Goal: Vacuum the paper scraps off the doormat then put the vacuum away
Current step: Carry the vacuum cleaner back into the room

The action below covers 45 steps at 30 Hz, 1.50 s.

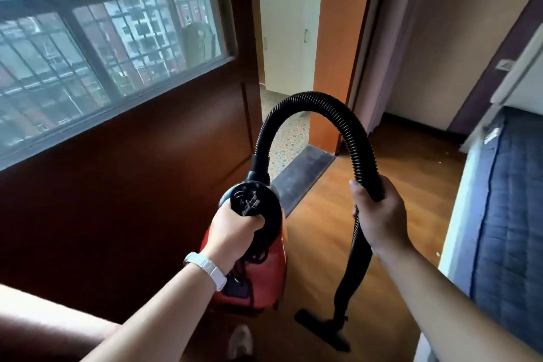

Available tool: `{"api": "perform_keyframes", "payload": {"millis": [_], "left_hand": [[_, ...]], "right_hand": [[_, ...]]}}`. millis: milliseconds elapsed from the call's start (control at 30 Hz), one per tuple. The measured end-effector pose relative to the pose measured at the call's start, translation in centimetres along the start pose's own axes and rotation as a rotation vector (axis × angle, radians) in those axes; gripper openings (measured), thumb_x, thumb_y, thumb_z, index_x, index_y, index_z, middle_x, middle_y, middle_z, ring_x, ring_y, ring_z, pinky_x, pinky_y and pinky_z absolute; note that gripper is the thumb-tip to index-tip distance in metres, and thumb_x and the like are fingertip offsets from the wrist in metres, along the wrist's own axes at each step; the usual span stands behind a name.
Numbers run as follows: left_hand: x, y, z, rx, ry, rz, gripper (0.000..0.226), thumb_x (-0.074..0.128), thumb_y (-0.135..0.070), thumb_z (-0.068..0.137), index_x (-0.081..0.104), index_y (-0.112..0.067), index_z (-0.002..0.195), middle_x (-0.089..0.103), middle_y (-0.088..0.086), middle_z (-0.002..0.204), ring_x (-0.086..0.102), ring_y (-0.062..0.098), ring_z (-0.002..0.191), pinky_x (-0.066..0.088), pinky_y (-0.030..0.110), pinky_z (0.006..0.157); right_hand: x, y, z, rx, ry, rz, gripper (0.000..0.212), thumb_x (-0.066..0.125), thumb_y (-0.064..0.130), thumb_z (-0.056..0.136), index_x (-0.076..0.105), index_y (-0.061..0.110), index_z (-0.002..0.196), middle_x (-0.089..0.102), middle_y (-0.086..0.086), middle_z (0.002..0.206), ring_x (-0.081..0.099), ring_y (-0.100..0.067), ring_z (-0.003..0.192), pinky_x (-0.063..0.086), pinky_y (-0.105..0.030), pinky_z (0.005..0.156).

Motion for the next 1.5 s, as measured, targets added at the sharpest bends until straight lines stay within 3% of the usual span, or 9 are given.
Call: {"api": "perform_keyframes", "payload": {"millis": [167,333,600,833,967,1033,1167,1367,1500], "left_hand": [[4.5,-1.4,8.1,-0.009,0.077,-0.004,0.036,0.073,-0.006,0.067,0.066,-0.028,0.095,0.072,-0.007,0.08,0.068,0.013,0.076,0.055,0.03,0.068],[10.3,-2.9,17.8,-0.053,0.221,0.006,0.034,0.072,-0.016,0.061,0.066,-0.026,0.093,0.073,-0.005,0.082,0.069,0.016,0.078,0.057,0.033,0.07],[21.0,-11.5,30.3,0.104,0.48,0.087,0.021,0.07,-0.007,0.067,0.064,-0.019,0.084,0.071,0.003,0.077,0.067,0.022,0.073,0.056,0.043,0.069],[31.0,-17.9,35.6,0.22,0.624,0.137,0.027,0.07,-0.005,0.07,0.062,-0.026,0.085,0.07,-0.004,0.075,0.066,0.01,0.069,0.053,0.026,0.059],[37.7,-19.8,38.1,0.21,0.678,0.137,0.044,0.07,-0.006,0.07,0.059,-0.031,0.104,0.07,-0.006,0.084,0.063,-0.004,0.065,0.048,0.018,0.056],[41.3,-20.5,39.2,0.181,0.674,0.12,0.041,0.069,-0.001,0.071,0.061,-0.026,0.102,0.069,-0.006,0.084,0.064,-0.003,0.065,0.044,0.011,0.051],[48.6,-22.5,41.4,0.103,0.649,0.154,0.035,0.07,-0.004,0.07,0.063,-0.025,0.097,0.07,-0.006,0.082,0.066,0.011,0.072,0.046,0.017,0.053],[57.7,-28.1,43.9,0.122,0.594,0.18,0.033,0.07,-0.003,0.071,0.063,-0.025,0.095,0.07,-0.008,0.074,0.065,0.003,0.058,0.044,0.012,0.046],[62.3,-31.5,45.8,0.131,0.56,0.184,0.038,0.071,-0.005,0.071,0.062,-0.026,0.101,0.07,-0.009,0.077,0.066,0.005,0.066,0.047,0.016,0.052]], "right_hand": [[0.4,-2.0,6.5,0.026,-0.05,-0.062,0.017,0.067,0.029,0.092,0.057,0.018,0.085,0.06,-0.015,0.067,0.055,-0.017,0.052,0.042,-0.024,0.049],[0.7,-3.9,14.7,0.073,-0.146,-0.154,0.014,0.065,0.033,0.093,0.058,0.023,0.088,0.061,-0.003,0.065,0.056,-0.007,0.049,0.041,-0.014,0.045],[-2.7,-4.6,25.2,0.117,-0.361,-0.234,0.015,0.067,0.034,0.091,0.058,0.027,0.082,0.059,0.001,0.057,0.053,-0.009,0.047,0.042,-0.02,0.045],[-8.2,-6.7,31.0,0.192,-0.584,-0.193,0.018,0.068,0.03,0.091,0.058,0.023,0.077,0.058,-0.005,0.056,0.054,-0.018,0.045,0.048,-0.032,0.048],[-10.9,-9.3,35.6,0.195,-0.621,-0.207,0.018,0.068,0.029,0.091,0.058,0.021,0.077,0.06,-0.005,0.057,0.054,-0.01,0.043,0.043,-0.022,0.043],[-12.6,-11.3,38.6,0.207,-0.623,-0.194,0.02,0.067,0.029,0.091,0.057,0.02,0.076,0.06,-0.006,0.058,0.054,-0.009,0.043,0.041,-0.018,0.043],[-16.7,-15.3,45.5,0.24,-0.604,-0.17,0.02,0.067,0.031,0.091,0.057,0.021,0.076,0.059,0.0,0.056,0.054,-0.007,0.045,0.041,-0.016,0.043],[-23.5,-19.0,55.0,0.274,-0.563,-0.11,0.019,0.067,0.034,0.091,0.058,0.022,0.079,0.059,-0.001,0.056,0.054,-0.009,0.046,0.041,-0.017,0.043],[-26.6,-19.9,59.9,0.262,-0.569,-0.096,0.015,0.068,0.033,0.091,0.06,0.022,0.084,0.06,-0.002,0.058,0.055,-0.008,0.047,0.041,-0.016,0.044]]}}
Point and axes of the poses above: each hand's wrist, its own z-axis towards the middle knuckle, its own x-axis out of the palm, y = z × x, the point moved 8 cm from there along z, towards the middle knuckle
